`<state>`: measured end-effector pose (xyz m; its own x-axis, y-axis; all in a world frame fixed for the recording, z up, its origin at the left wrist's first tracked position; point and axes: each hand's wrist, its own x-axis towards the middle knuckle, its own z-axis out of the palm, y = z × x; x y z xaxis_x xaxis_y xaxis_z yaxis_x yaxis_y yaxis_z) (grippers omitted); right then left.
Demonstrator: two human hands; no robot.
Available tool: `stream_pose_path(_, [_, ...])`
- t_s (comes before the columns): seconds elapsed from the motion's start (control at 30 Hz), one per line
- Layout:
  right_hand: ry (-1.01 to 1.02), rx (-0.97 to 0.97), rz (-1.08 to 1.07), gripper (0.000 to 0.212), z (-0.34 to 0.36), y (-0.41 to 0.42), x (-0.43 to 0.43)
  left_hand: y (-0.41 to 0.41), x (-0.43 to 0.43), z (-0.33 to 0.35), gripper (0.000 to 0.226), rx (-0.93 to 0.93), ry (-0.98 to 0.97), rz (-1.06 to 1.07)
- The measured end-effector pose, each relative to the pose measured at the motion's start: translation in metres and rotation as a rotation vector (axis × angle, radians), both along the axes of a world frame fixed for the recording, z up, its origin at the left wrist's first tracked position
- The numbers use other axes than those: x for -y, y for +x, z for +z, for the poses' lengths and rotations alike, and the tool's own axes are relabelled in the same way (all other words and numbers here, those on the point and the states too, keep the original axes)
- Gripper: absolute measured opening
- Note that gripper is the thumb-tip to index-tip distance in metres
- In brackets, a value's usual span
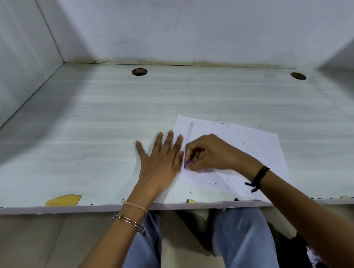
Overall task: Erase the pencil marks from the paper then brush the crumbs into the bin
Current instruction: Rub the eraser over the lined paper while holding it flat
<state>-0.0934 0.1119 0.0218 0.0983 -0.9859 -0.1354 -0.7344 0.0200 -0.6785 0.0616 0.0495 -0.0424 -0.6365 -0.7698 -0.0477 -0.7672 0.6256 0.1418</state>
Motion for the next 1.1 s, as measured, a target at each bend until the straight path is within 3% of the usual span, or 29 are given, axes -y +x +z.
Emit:
stream_pose_path(0.13, [-0.152,-0.032,-0.132,0.006,0.001,-0.001,0.012,0.001,0.001,-0.001,0.052,-0.010,0.010,0.004])
stream_pose_path(0.27, [-0.002,-0.054,0.072,0.007,0.002,0.007,0.000,0.000,0.001,0.000,0.056,0.053,-0.022,-0.016])
stream_pose_path(0.43, [-0.204,-0.074,-0.163,0.005,-0.004,0.000,0.014,0.001,0.001,-0.001,0.052,-0.019,-0.002,-0.001])
stream_pose_path(0.57, [-0.030,-0.048,0.017,0.009,-0.002,0.012,-0.001,0.000,0.001,-0.001,0.057,0.052,-0.024,-0.021])
stream_pose_path(0.8, [-0.148,-0.018,-0.211,0.007,-0.009,-0.008,0.014,0.000,0.001,-0.003,0.053,-0.001,-0.028,0.007])
stream_pose_path(0.93, [-0.114,0.121,-0.344,0.004,-0.019,-0.014,0.007,0.001,0.000,-0.006,0.078,-0.002,-0.062,-0.005])
stream_pose_path(1.1, [-0.108,0.154,-0.307,0.008,-0.023,-0.008,0.001,-0.005,0.003,0.001,0.085,-0.093,-0.053,-0.068])
